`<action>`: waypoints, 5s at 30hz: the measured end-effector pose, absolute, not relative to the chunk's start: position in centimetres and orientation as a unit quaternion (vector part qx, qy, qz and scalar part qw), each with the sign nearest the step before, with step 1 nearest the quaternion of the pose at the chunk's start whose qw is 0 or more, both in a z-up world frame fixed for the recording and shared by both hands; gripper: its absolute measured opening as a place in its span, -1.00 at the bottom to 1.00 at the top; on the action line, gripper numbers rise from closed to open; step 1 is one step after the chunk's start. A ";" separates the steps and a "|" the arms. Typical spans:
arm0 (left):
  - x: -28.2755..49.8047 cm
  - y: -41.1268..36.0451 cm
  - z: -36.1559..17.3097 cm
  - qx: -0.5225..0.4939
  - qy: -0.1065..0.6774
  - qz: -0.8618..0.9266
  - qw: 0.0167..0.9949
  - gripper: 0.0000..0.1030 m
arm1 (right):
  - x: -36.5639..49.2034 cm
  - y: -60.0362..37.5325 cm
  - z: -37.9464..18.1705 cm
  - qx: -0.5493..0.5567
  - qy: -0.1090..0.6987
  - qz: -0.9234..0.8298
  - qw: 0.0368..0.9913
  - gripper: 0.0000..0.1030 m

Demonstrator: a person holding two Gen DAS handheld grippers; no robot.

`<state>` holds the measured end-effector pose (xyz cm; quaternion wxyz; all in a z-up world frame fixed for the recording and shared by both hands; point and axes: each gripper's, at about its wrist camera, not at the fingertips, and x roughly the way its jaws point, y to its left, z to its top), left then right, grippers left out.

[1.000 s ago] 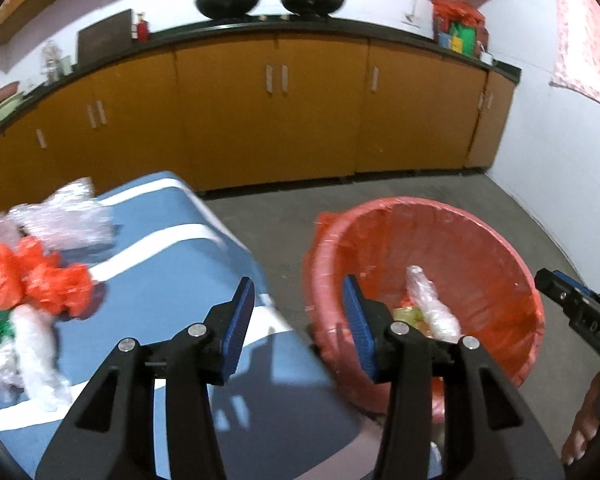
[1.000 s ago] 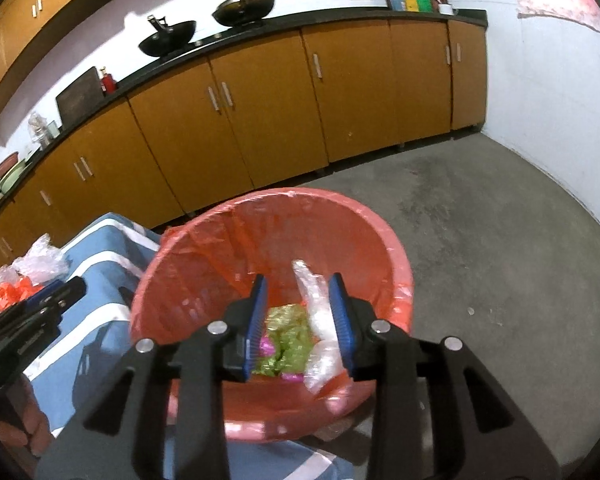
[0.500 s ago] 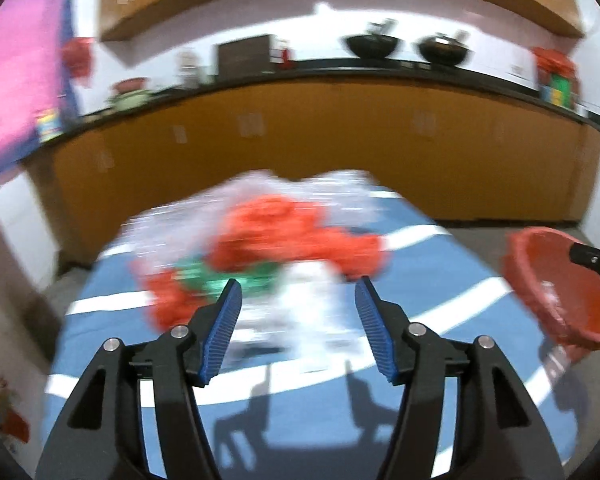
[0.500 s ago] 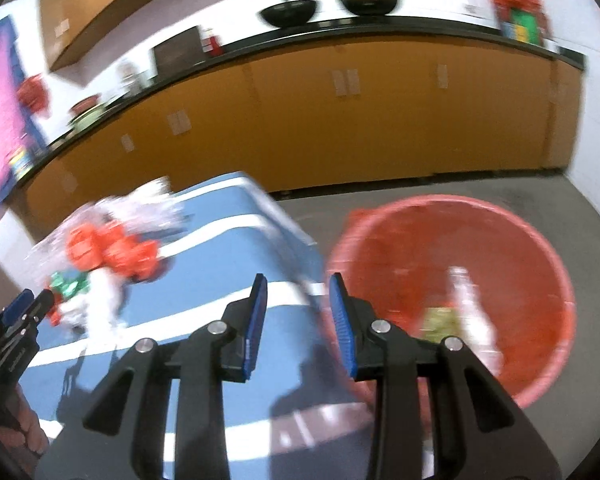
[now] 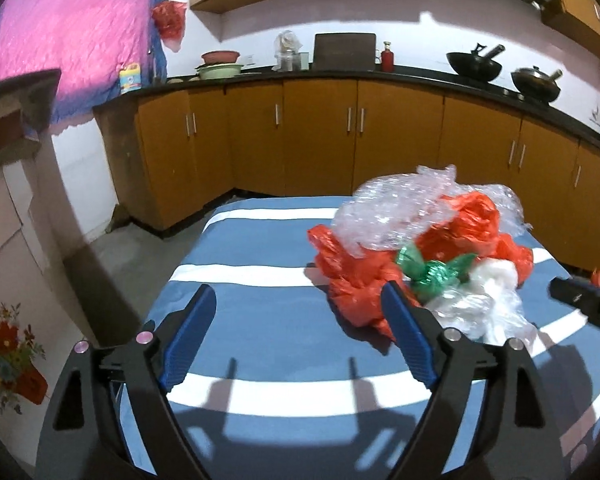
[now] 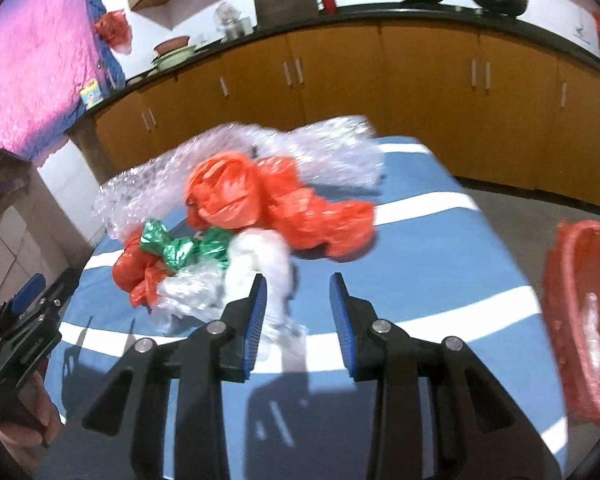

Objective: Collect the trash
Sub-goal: 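Move both open grippers back over the remaining bags on the table, then grasp the knotted red bag with the left gripper while the right gripper grasps the white bag, then carry the knotted red bag and white bag over the red basket, then open both grippers to drop the knotted red and white bags into the basket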

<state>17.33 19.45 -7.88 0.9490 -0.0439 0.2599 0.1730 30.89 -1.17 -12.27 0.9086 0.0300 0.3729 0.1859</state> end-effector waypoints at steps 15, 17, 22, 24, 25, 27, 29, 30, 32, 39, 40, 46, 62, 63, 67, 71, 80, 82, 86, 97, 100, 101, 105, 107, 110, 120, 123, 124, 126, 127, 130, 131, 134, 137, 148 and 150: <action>19.2 19.8 -9.0 -0.049 0.268 0.145 0.951 0.64 | 32.4 3.4 -16.3 -0.012 0.411 0.208 0.888 -0.75; 19.5 19.7 -9.1 -0.047 0.270 0.141 0.951 0.64 | 32.1 3.4 -16.1 -0.021 0.402 0.207 0.892 -0.82; 19.9 19.1 -9.0 -0.044 0.269 0.132 0.953 0.64 | 31.1 1.3 -15.9 -0.019 0.393 0.190 0.899 -0.85; 20.1 18.8 -9.1 -0.038 0.274 0.129 0.952 0.64 | 30.9 0.0 -15.8 -0.011 0.393 0.178 0.902 -0.86; 20.2 18.6 -9.1 -0.037 0.275 0.127 0.952 0.63 | 31.0 -0.5 -15.8 -0.009 0.393 0.175 0.903 -0.86; 20.3 18.3 -9.2 -0.034 0.277 0.125 0.952 0.60 | 30.7 -1.7 -15.7 -0.003 0.393 0.166 0.904 -0.86; 20.7 18.1 -9.4 -0.028 0.288 0.121 0.950 0.53 | 30.4 -2.9 -15.8 0.002 0.393 0.157 0.906 -0.86; 20.9 18.0 -9.4 -0.026 0.292 0.120 0.949 0.49 | 30.4 -3.2 -15.8 0.004 0.394 0.155 0.906 -0.86; 21.4 17.9 -9.6 -0.023 0.303 0.114 0.946 0.43 | 30.3 -4.1 -15.8 0.011 0.396 0.149 0.906 -0.86; 22.5 17.9 -10.2 -0.025 0.327 0.101 0.939 0.26 | 30.3 -5.4 -15.3 0.021 0.397 0.136 0.908 -0.86; 22.6 18.0 -10.3 -0.027 0.331 0.099 0.938 0.15 | 30.3 -5.6 -15.2 0.022 0.396 0.134 0.908 -0.86; 22.6 18.2 -10.6 -0.036 0.342 0.083 0.936 -0.43 | 30.3 -6.5 -14.9 0.025 0.394 0.127 0.910 -0.86; 16.9 18.7 -10.0 -0.040 0.343 0.074 0.936 -0.50 | 28.8 -7.8 -13.0 0.033 0.380 0.125 0.916 -0.86; 16.6 18.6 -9.8 -0.041 0.341 0.073 0.936 -0.50 | 28.6 -7.8 -12.8 0.034 0.378 0.126 0.917 -0.86; 15.3 18.1 -8.8 -0.044 0.330 0.066 0.941 -0.50 | 27.9 -8.1 -12.2 0.037 0.372 0.128 0.919 -0.86; 14.8 17.0 -7.5 -0.040 0.313 0.054 0.947 -0.50 | 27.1 -8.5 -11.3 0.039 0.362 0.128 0.922 -0.86; 15.9 13.9 -4.6 -0.038 0.283 0.033 0.958 -0.50 | 25.8 -11.7 -9.4 0.051 0.342 0.109 0.932 -0.86; 16.4 13.1 -4.2 -0.040 0.280 0.027 0.959 -0.50 | 25.6 -12.6 -9.2 0.053 0.339 0.103 0.934 -0.86; 17.3 10.7 -3.4 -0.034 0.275 0.009 0.961 -0.50 | 25.2 -14.7 -8.6 0.059 0.333 0.086 0.937 -0.86; 19.8 2.2 -2.7 -0.008 0.268 -0.058 0.962 -0.50 | 24.0 -22.3 -7.9 0.082 0.317 0.022 0.945 -0.86; 20.6 0.3 -2.8 -0.005 0.273 -0.075 0.959 -0.50 | 23.7 -24.8 -7.9 0.088 0.313 -0.001 0.946 -0.86; 20.9 -0.5 -2.9 -0.004 0.276 -0.083 0.958 -0.50 | 23.5 -25.8 -7.9 0.091 0.312 -0.011 0.946 -0.86; 21.7 -4.0 -3.4 0.004 0.283 -0.114 0.952 -0.50 | 23.2 -29.4 -8.2 0.102 0.310 -0.046 0.944 -0.86; 22.0 -5.7 -3.6 0.008 0.285 -0.129 0.950 -0.50 | 23.0 -31.4 -8.5 0.109 0.310 -0.065 0.942 -0.86; 22.5 -8.4 -3.9 0.016 0.287 -0.152 0.946 -0.50 | 22.9 -33.8 -8.9 0.118 0.310 -0.085 0.940 -0.86; 24.5 -16.6 -5.5 0.049 0.299 -0.213 0.929 -0.50 | 23.7 -38.4 -10.6 0.135 0.312 -0.112 0.934 -0.86; 25.1 -18.6 -6.0 0.057 0.305 -0.225 0.924 -0.50 | 24.1 -39.2 -11.0 0.141 0.312 -0.114 0.933 -0.86; 25.3 -19.3 -6.2 0.059 0.307 -0.229 0.922 -0.50 | 24.1 -39.4 -11.1 0.144 0.311 -0.114 0.932 -0.86; 25.6 -20.3 -6.5 0.063 0.309 -0.236 0.919 -0.50 | 24.2 -39.7 -11.3 0.149 0.310 -0.113 0.932 -0.86; 25.7 -20.8 -6.6 0.066 0.310 -0.239 0.918 -0.50 | 24.3 -39.9 -11.3 0.152 0.309 -0.112 0.932 -0.86; 26.0 -22.3 -7.2 0.074 0.316 -0.249 0.912 -0.47 | 24.5 -40.1 -11.6 0.156 0.309 -0.108 0.932 -0.84; 26.1 -22.6 -7.4 0.076 0.319 -0.249 0.911 -0.47 | 24.5 -40.2 -11.7 0.158 0.309 -0.106 0.932 -0.77; 26.3 -23.2 -8.1 0.079 0.327 -0.245 0.909 -0.17 | 24.6 -40.6 -12.3 0.161 0.315 -0.105 0.930 -0.60; 26.3 -23.0 -8.4 0.078 0.327 -0.235 0.912 0.04 | 24.1 -40.8 -12.7 0.159 0.314 -0.107 0.930 -0.38; 26.4 -16.6 -8.0 0.044 0.329 -0.156 0.930 0.05 | 24.0 -40.1 -11.7 0.147 0.309 -0.112 0.933 -0.38; 26.1 -15.0 -7.6 0.036 0.325 -0.145 0.934 0.05 | 24.1 -39.2 -11.4 0.141 0.309 -0.104 0.935 -0.38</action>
